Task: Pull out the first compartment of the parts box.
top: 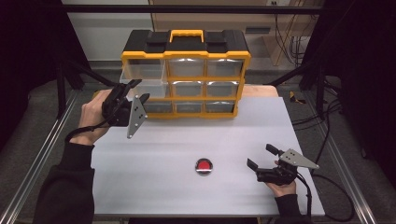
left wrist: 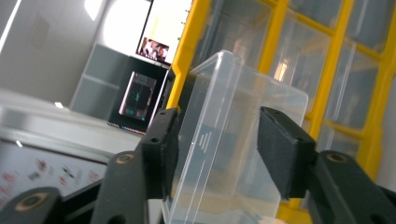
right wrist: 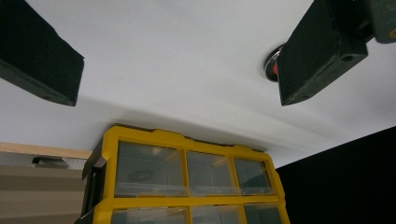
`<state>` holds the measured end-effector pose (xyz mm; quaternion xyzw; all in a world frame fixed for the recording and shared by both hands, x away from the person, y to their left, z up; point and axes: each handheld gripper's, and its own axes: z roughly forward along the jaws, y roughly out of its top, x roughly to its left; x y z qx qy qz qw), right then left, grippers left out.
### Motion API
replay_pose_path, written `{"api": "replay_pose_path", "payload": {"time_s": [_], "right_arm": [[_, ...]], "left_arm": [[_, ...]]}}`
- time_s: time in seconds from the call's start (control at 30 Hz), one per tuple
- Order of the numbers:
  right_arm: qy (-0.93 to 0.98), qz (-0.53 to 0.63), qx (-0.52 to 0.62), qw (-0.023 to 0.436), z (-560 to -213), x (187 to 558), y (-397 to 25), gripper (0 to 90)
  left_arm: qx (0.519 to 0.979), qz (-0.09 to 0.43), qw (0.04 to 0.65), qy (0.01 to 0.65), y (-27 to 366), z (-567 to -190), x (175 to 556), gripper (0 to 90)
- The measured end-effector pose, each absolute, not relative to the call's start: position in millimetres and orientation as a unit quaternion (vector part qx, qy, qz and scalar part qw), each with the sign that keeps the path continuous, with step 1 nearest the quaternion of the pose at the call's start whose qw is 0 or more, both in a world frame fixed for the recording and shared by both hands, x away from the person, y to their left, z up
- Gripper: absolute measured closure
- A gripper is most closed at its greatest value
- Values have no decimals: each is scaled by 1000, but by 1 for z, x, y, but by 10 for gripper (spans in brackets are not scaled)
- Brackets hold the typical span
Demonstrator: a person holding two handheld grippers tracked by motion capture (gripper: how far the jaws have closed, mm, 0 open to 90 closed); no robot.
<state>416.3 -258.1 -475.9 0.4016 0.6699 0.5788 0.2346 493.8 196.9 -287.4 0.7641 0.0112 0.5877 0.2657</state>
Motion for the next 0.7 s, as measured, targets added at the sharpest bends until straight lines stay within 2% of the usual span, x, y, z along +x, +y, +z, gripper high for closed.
{"api": "replay_pose_path", "payload": {"time_s": [0.23,0.53,0.7], "right_arm": [[669,580,401,236,-476,416,-258,13],[668,580,401,236,-475,416,-259,12],[667,581,402,235,-475,416,-258,11]], "left_arm": [[764,542,340,84,198,-281,490,300],[759,487,399,166,203,-277,485,117],[754,453,429,207,208,-275,482,69]]}}
